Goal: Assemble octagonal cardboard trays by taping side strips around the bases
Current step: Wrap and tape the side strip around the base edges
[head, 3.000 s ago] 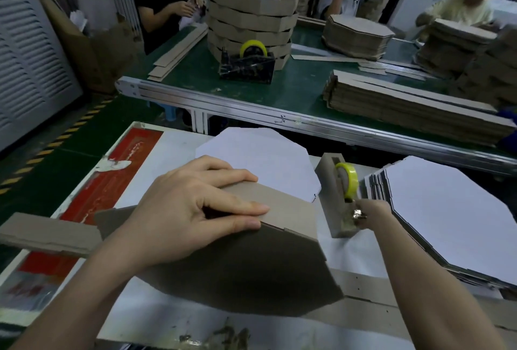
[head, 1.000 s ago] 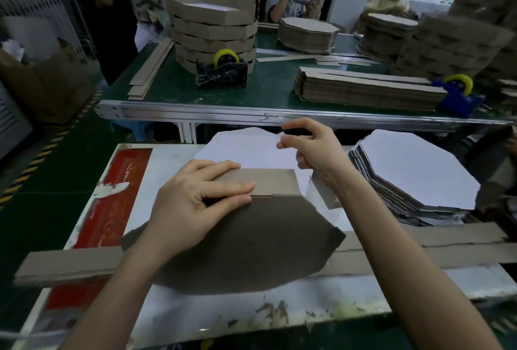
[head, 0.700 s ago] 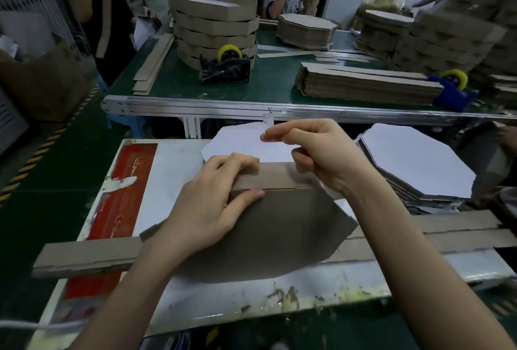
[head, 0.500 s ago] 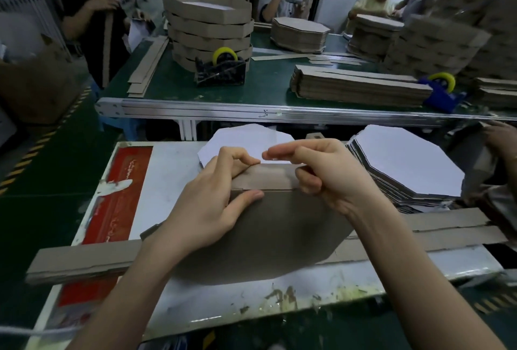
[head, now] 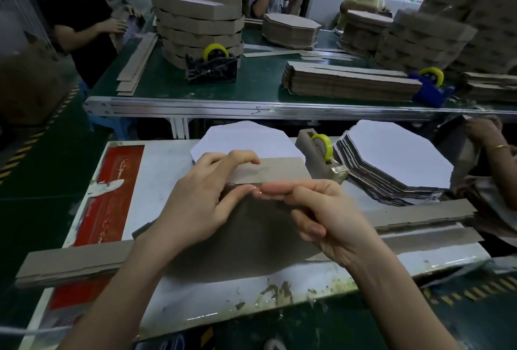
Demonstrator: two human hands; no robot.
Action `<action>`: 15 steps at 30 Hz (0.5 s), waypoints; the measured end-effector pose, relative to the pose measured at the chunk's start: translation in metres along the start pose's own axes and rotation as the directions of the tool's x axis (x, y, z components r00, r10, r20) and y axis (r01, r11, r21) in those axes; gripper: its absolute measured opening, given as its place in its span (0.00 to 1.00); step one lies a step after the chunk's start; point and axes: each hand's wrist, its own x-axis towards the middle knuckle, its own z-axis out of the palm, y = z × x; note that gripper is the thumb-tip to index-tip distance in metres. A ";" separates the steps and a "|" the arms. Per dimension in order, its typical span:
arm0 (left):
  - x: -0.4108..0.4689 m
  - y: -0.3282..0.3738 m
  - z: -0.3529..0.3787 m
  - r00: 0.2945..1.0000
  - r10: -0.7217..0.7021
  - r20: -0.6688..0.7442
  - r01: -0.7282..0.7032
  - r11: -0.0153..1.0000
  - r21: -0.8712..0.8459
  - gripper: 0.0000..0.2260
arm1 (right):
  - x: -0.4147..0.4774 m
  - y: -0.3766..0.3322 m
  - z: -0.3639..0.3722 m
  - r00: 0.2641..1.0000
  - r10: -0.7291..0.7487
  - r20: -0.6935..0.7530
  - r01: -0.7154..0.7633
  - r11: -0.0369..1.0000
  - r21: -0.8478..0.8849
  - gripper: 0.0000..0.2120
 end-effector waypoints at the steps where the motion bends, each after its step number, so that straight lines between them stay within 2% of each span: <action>1: -0.001 0.000 0.000 1.000 0.005 0.001 -0.005 1.000 0.002 0.17 | 0.000 0.001 0.000 1.000 0.001 0.006 -0.001 1.000 0.002 0.21; 8: -0.003 0.000 0.001 1.000 -0.020 -0.003 0.020 1.000 0.010 0.18 | -0.002 0.009 -0.008 0.999 0.005 0.041 -0.006 1.000 0.010 0.22; 15: -0.001 0.001 -0.002 0.999 0.019 0.038 -0.022 0.997 0.070 0.16 | 0.000 0.017 -0.014 0.998 0.000 0.068 0.000 1.000 -0.004 0.21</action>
